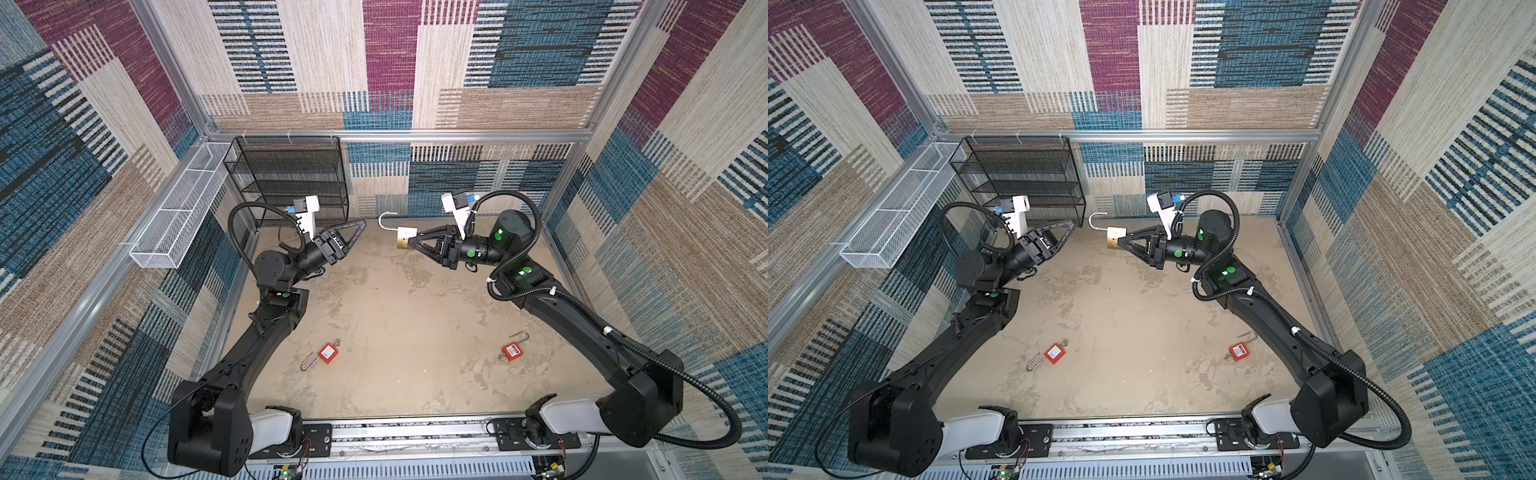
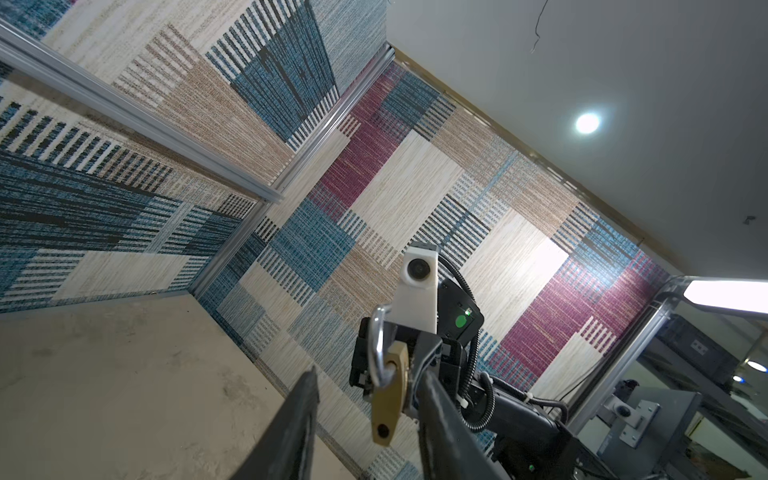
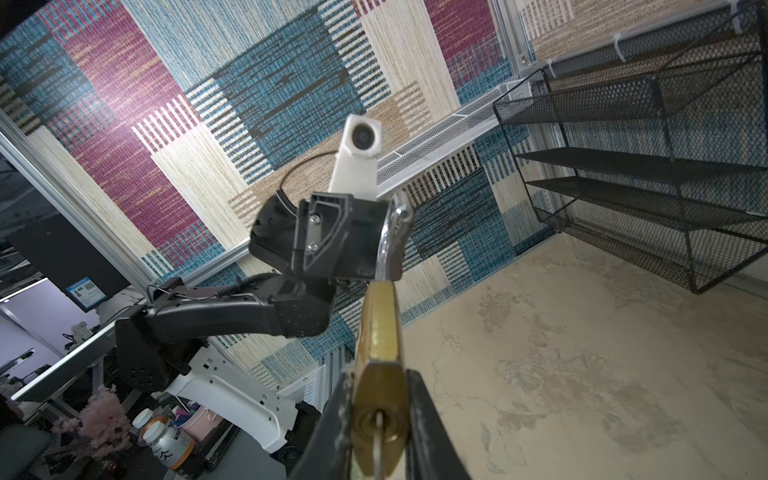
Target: Lock with the key
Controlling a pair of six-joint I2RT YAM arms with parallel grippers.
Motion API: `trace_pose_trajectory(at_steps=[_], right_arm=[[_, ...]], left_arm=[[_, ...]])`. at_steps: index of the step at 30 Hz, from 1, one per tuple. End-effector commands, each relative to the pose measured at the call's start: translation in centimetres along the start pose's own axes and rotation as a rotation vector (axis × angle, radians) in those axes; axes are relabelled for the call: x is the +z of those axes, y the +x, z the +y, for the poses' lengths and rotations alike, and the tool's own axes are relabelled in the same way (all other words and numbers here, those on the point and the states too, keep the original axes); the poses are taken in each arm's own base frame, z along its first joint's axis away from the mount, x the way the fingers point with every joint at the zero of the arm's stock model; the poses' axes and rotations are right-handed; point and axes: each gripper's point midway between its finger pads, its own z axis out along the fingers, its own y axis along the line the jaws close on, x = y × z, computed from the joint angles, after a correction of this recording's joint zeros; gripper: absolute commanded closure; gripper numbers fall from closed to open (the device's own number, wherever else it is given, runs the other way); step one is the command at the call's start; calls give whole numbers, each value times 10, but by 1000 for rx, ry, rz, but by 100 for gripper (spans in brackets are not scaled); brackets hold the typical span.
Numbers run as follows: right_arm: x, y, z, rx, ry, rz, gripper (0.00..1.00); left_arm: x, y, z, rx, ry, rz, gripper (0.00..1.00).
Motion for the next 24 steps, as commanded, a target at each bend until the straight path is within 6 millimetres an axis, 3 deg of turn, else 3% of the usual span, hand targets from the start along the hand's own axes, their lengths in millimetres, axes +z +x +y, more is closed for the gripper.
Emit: trace_pose_trajectory(at_steps=[1,16,24], right_arm=[[-1,8,-6,-64,27,35,100],[11,24,-13,-88,-31,126,100],[16,28,1,-115,-102,132,100]], left_arm=[[-4,14,9,53,-95,95,60],[-2,25,1,13,-50,163,60],[-1,28,6,-3,-54,172,59]])
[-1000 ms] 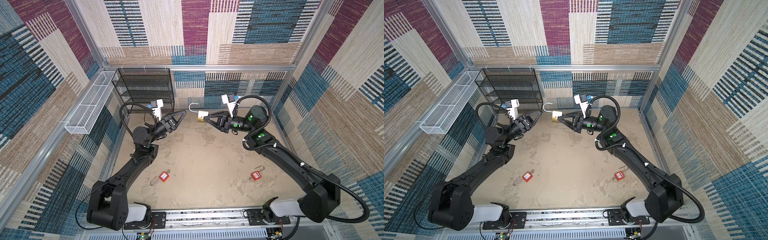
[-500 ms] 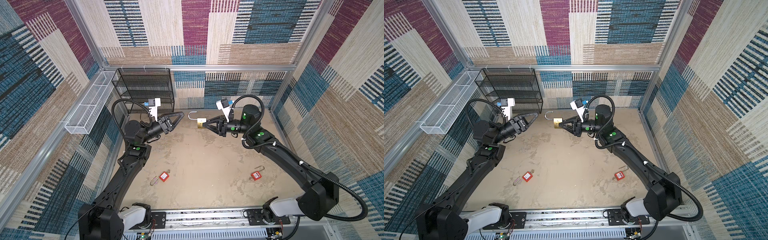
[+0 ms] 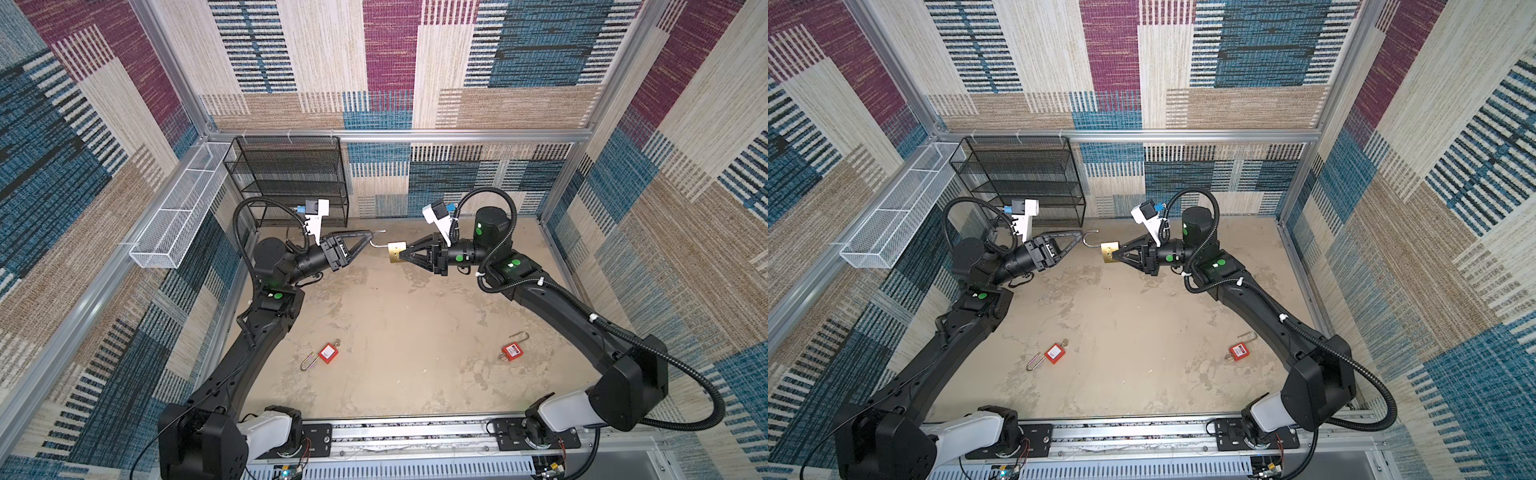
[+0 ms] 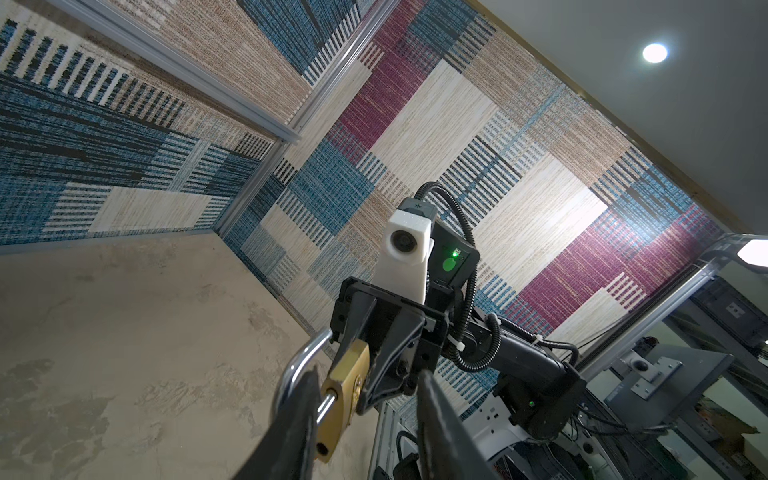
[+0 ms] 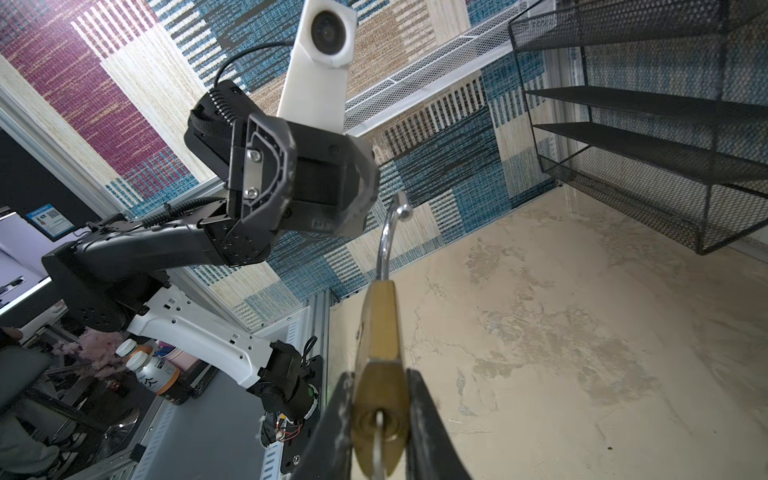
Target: Lock with the key
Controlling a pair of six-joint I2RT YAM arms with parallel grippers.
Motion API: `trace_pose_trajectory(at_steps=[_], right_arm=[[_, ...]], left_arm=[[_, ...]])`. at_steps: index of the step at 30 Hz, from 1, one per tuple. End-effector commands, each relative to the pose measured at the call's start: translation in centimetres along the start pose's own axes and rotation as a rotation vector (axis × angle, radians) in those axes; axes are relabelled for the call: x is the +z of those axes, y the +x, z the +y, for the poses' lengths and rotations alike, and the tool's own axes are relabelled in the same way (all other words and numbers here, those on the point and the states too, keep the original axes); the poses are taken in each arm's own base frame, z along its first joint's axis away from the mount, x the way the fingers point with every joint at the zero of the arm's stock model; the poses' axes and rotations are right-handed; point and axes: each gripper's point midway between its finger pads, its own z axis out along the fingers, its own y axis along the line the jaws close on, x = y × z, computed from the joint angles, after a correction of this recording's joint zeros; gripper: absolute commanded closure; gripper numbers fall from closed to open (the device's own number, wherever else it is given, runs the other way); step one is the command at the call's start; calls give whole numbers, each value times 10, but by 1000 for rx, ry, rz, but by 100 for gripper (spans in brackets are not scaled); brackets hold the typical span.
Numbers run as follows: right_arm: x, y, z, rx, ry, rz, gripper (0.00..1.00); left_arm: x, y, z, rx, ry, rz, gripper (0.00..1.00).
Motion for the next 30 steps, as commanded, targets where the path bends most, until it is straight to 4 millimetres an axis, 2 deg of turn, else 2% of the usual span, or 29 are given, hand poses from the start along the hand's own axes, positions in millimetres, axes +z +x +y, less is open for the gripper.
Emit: trace_pose_trajectory(at_steps=[1,7,16,17,30], right_arm=[[-1,-11,16,-74,-59,-30,100],[-4,-14,25,-90,-78,-41,100],[-1,-20,22,-67,-97,-44,100],[0,-19,21,-64,-96,-40,100],[-8,-14,15,-47,-60,-42,100]], left_arm=[[0,-1,-3,24,13,5,59],[0,5,-1,12,13,25,59],[-2,7,-7,19,27,39,59],[-3,10,-3,-6,4,44,59],[0,-12,-6,-9,-15,-33,57]])
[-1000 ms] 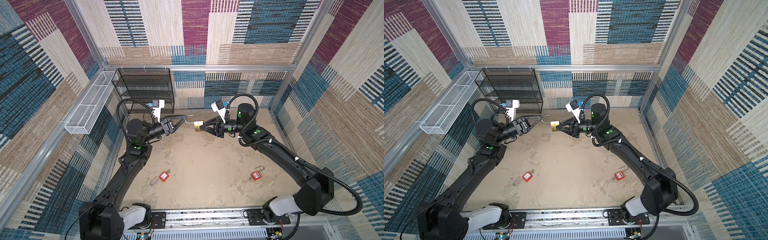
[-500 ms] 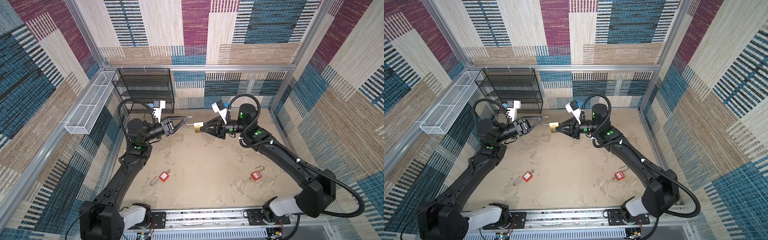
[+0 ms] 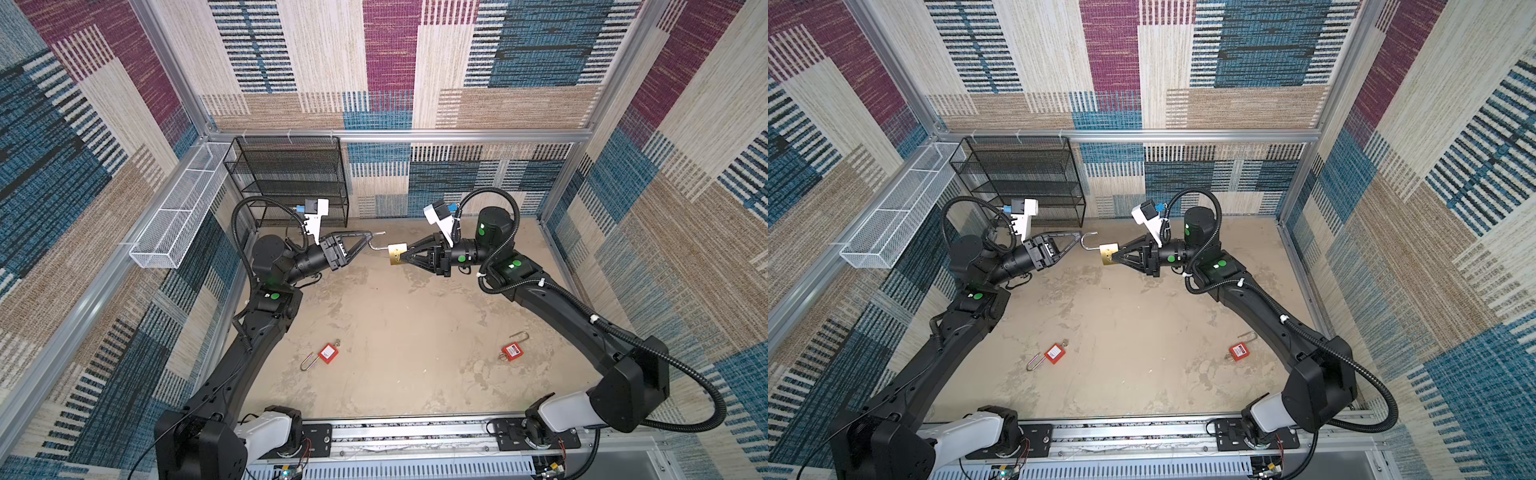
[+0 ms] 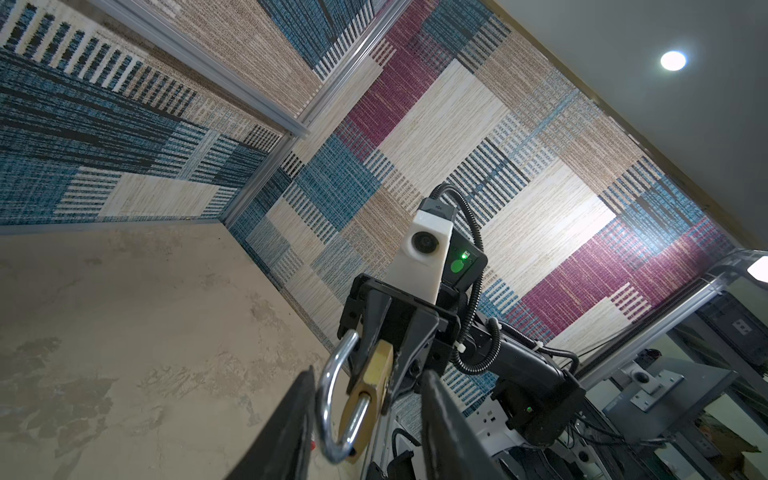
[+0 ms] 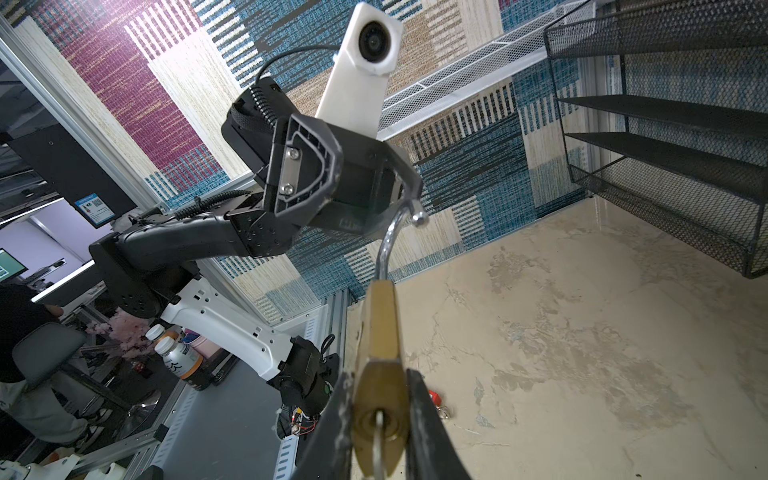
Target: Lock with the key
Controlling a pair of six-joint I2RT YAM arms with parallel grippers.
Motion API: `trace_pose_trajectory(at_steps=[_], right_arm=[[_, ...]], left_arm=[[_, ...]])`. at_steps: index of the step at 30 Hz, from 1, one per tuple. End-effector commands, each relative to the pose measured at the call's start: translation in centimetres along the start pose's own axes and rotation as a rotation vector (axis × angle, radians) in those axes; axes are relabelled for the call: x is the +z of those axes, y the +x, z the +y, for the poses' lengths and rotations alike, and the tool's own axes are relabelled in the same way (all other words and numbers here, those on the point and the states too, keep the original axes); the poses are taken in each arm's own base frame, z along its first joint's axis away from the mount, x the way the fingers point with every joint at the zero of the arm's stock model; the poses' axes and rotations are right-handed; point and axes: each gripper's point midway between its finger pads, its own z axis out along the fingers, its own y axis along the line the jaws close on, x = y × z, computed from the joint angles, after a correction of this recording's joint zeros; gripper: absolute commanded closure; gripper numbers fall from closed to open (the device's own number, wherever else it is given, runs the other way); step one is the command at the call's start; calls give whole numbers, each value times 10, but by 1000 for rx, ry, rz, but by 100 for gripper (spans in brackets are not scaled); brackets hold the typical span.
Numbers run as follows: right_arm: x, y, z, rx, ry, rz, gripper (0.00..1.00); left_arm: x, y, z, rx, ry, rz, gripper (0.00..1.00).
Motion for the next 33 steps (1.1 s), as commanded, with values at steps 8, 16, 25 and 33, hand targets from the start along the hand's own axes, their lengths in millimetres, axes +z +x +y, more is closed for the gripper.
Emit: trace_pose_trajectory(at_steps=[8,16,25,33], right_arm=[[2,2,-7,-9,6,0,100],[8,-10,3,-28,-47,16,100],[8,-14,17,-46,-60,36,100],[6,-24,7,-47,-51,10,100]], left_arm=[[5,-9,-16,48,61,-30,57],[8,-1,-10,32,57,-14,57],[9,2,-8,27,56,9,57],[8,5,-17,1,96,28,57]])
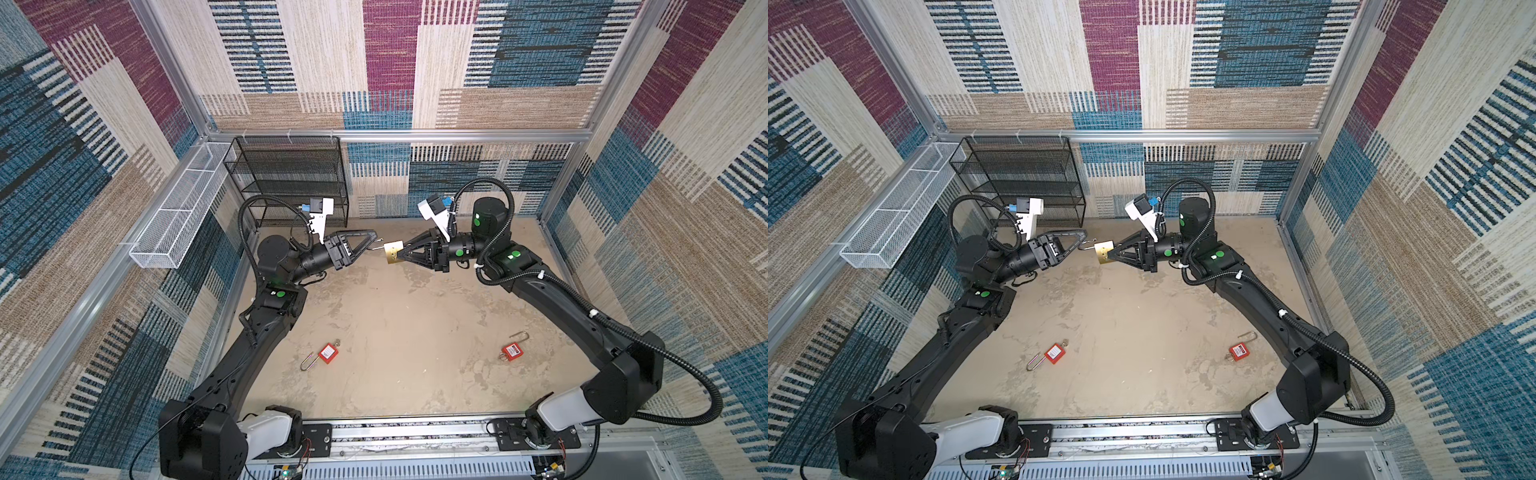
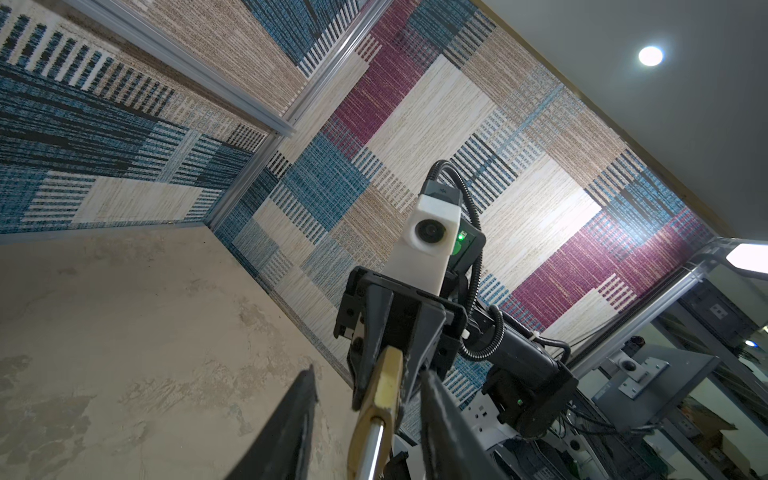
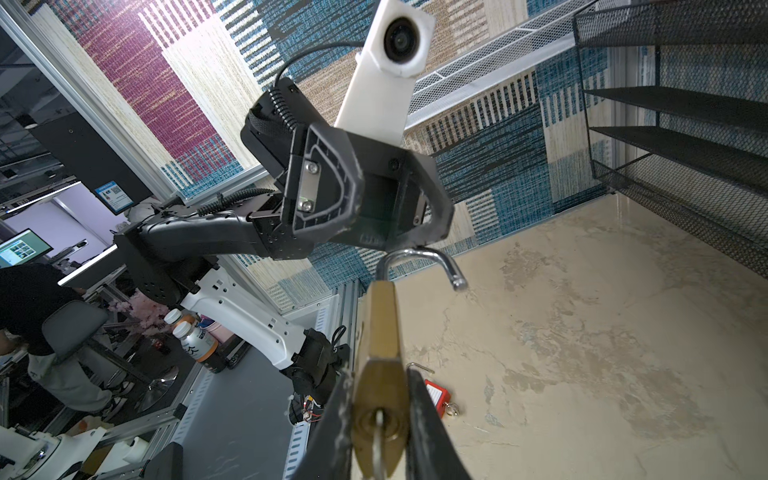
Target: Lock with the key
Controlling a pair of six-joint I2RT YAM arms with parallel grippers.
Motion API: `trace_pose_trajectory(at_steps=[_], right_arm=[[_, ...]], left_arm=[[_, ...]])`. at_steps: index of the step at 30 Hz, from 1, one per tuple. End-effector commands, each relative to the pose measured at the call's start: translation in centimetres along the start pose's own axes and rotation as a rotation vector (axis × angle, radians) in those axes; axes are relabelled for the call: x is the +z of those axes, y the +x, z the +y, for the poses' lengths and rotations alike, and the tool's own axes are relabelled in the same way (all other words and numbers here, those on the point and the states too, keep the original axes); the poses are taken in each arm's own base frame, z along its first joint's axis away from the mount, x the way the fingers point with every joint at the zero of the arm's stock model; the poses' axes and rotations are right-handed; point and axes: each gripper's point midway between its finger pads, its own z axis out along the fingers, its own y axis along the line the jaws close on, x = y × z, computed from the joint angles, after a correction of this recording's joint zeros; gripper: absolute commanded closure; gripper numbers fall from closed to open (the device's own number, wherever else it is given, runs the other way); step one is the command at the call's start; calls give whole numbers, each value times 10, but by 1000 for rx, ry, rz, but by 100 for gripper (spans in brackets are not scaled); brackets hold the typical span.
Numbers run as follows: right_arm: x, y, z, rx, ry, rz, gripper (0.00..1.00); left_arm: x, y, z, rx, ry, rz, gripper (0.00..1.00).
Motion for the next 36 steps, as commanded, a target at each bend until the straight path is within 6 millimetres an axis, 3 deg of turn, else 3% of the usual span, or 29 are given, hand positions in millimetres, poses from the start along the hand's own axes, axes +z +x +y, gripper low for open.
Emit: trace_pose_trajectory(at_steps=[1,29,36], right_arm=[[-2,-14,1,-39,-16,-37,100],[-20,-43,22,-51,-100,-142,100],[-21,-46,23,-49,-96,-171,100]], left_arm=[[0,0,-13,1,51,19,57],[0,4,-14,3,37,55,53],[2,0,-16,8,45,58,58]])
